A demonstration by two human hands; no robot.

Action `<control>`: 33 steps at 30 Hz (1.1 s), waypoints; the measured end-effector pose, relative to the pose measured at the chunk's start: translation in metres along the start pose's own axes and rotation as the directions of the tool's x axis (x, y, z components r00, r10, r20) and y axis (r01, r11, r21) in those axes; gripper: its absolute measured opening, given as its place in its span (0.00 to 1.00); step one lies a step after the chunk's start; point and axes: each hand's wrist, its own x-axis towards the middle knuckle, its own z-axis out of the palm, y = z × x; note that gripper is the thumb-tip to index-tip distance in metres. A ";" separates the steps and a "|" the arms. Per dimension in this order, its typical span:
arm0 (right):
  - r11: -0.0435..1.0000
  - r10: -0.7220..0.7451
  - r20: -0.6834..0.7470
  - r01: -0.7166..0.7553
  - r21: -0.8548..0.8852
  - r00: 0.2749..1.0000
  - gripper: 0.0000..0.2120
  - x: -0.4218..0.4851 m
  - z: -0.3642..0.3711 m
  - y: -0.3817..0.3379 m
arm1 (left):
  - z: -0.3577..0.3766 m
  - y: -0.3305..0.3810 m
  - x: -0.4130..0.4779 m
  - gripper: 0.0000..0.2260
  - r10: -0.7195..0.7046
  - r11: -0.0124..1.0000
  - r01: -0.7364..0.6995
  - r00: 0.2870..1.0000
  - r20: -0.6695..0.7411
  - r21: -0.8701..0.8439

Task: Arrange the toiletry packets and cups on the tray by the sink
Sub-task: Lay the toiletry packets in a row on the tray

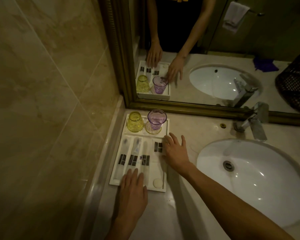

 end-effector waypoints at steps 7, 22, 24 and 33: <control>0.999 0.043 0.018 -0.043 0.014 0.999 0.29 0.010 -0.004 -0.010 | 0.000 -0.002 -0.003 0.26 -0.011 1.000 0.011 1.000 0.025 0.009; 0.921 -0.375 -0.143 0.386 0.057 0.916 0.29 -0.007 -0.001 -0.042 | 0.003 -0.017 -0.002 0.28 0.042 0.999 -0.042 0.999 -0.011 0.019; 0.899 -0.427 -0.115 0.435 0.046 0.897 0.26 -0.012 0.003 -0.051 | 0.006 -0.019 -0.002 0.29 0.023 0.999 -0.024 0.999 0.022 0.023; 0.954 -0.289 -0.043 0.291 0.074 0.956 0.24 -0.021 0.011 -0.063 | 0.009 -0.019 -0.006 0.30 0.036 0.998 -0.040 0.996 0.076 0.042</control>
